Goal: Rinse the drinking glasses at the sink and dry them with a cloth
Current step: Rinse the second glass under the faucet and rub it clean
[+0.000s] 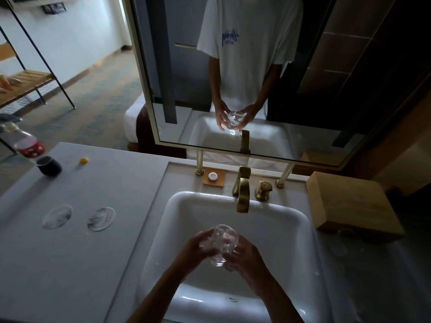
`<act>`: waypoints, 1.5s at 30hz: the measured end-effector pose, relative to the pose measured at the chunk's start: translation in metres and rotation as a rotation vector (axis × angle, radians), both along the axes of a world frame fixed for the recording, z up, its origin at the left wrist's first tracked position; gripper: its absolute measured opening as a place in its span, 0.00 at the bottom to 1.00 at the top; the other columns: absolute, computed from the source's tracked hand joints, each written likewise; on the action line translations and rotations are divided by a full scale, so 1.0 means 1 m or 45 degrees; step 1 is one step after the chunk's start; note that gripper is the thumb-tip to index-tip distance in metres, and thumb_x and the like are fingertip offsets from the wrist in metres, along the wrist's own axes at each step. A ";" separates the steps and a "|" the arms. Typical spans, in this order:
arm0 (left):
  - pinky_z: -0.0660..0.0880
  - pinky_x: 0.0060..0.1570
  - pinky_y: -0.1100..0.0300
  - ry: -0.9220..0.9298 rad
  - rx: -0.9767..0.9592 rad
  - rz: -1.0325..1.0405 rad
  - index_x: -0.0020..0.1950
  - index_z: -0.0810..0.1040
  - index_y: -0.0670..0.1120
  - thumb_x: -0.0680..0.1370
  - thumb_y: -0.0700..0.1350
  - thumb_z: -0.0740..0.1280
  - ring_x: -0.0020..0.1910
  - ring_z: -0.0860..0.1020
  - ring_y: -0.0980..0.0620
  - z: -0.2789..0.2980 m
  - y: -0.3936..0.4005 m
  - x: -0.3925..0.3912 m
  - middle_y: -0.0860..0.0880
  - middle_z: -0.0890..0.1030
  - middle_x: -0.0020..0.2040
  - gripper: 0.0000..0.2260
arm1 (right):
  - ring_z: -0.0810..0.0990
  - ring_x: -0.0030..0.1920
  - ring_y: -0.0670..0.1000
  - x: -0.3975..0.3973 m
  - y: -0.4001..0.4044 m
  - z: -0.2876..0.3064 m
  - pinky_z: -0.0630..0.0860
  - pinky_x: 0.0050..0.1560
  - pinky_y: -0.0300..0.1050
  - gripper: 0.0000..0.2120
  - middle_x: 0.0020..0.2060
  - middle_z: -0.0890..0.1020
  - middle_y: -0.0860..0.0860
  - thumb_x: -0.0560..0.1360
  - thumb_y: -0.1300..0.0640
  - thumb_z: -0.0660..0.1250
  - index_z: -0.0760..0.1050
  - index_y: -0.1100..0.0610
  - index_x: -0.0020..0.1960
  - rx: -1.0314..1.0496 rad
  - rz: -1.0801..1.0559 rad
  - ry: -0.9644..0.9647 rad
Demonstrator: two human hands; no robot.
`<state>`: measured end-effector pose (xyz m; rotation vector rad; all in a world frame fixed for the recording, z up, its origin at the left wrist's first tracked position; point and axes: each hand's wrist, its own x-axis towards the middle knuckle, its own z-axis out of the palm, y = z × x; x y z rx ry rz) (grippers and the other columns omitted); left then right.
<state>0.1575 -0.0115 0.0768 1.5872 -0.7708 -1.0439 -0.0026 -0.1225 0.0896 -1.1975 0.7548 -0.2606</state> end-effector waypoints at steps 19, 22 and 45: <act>0.68 0.39 0.59 -0.408 0.263 -0.450 0.42 0.82 0.51 0.74 0.55 0.74 0.35 0.73 0.57 0.022 -0.029 0.029 0.53 0.77 0.36 0.08 | 0.80 0.55 0.63 0.000 0.020 -0.010 0.75 0.59 0.70 0.35 0.57 0.79 0.67 0.65 0.51 0.81 0.74 0.68 0.64 0.444 -0.046 -0.277; 0.75 0.44 0.55 -0.461 0.352 -0.453 0.48 0.84 0.49 0.71 0.63 0.73 0.41 0.80 0.50 0.028 -0.032 0.029 0.44 0.84 0.44 0.18 | 0.80 0.56 0.65 0.000 0.021 -0.011 0.76 0.57 0.69 0.38 0.55 0.80 0.66 0.60 0.50 0.83 0.75 0.69 0.62 0.484 -0.066 -0.280; 0.77 0.35 0.63 -0.380 0.772 -0.403 0.57 0.80 0.34 0.79 0.61 0.65 0.37 0.79 0.49 0.043 -0.055 0.009 0.41 0.79 0.45 0.29 | 0.83 0.47 0.63 -0.005 0.012 0.004 0.81 0.49 0.60 0.21 0.49 0.80 0.67 0.74 0.49 0.69 0.74 0.68 0.53 0.652 -0.134 0.002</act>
